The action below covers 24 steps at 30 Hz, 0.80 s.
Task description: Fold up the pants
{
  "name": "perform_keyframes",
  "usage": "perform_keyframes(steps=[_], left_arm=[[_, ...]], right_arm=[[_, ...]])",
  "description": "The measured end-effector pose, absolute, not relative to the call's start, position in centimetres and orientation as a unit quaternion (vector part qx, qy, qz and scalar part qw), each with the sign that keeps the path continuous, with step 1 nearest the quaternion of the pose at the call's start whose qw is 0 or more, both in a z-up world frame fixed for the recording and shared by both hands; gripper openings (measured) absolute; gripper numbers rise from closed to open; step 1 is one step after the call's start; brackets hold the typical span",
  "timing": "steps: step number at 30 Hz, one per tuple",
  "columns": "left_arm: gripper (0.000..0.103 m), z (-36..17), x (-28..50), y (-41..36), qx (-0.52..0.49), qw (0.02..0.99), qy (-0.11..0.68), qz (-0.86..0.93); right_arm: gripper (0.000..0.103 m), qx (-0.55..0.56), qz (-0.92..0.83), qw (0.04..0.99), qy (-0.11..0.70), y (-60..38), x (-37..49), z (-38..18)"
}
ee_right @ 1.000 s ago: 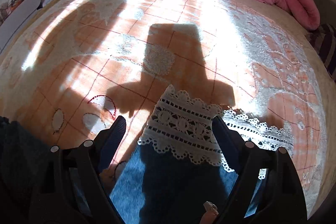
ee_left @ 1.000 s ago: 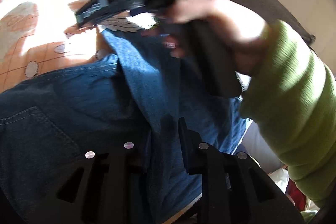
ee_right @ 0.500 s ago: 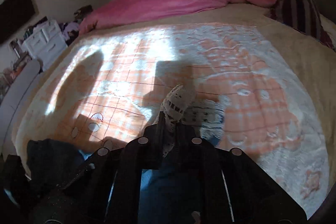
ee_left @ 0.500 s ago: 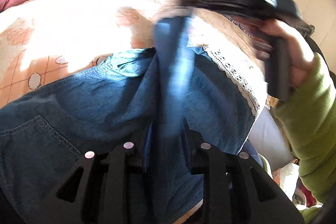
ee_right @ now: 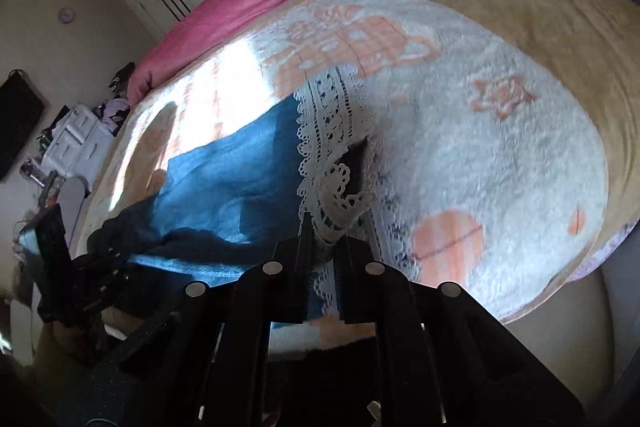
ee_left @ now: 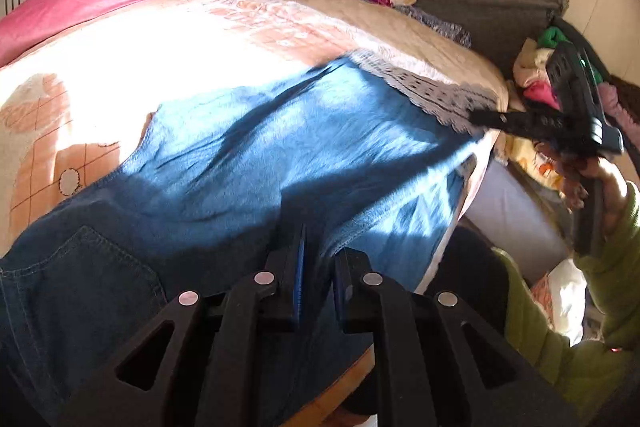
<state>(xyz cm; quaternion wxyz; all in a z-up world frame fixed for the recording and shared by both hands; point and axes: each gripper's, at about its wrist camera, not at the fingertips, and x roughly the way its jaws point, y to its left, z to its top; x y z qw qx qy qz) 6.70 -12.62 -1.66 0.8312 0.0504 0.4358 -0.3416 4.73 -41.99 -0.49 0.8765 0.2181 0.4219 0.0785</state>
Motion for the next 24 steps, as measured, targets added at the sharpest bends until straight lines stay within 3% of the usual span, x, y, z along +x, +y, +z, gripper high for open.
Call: perform_keyframes(steps=[7, 9, 11, 15, 17, 21, 24], left_arm=[[0.011, -2.0, 6.2, -12.6, 0.080, 0.821, 0.443, -0.351], [0.011, -2.2, 5.8, -12.9, 0.090, 0.818, 0.445, -0.354], [0.011, -2.6, 5.3, -12.7, 0.095, 0.811, 0.454, -0.356], [0.011, -3.5, 5.2, -12.8, 0.103, 0.802, 0.469, -0.354], [0.011, -3.4, 5.3, -12.6, 0.099, 0.802, 0.469, -0.355], [0.011, -3.2, 5.2, -12.5, 0.099, 0.802, 0.467, -0.358], [0.011, -3.1, 5.0, -12.6, 0.103, 0.802, 0.467, -0.358]], right_arm=[[0.017, 0.243, 0.065, 0.868, 0.428, -43.1, 3.1, -2.2], [0.017, 0.255, 0.062, 0.866, 0.426, -43.7, 3.2, -2.3], [0.009, 0.245, 0.048, 0.861, 0.442, -43.8, 3.3, -2.9], [0.010, 0.215, 0.039, 0.859, 0.464, -43.4, 3.2, -3.8], [0.041, 0.182, 0.007, 0.877, 0.444, -43.4, 2.3, -2.4], [0.041, 0.066, 0.010, 0.923, 0.379, -41.0, 0.8, 1.6], [0.041, -0.065, 0.126, 0.921, 0.362, -33.9, 0.5, 2.5]])
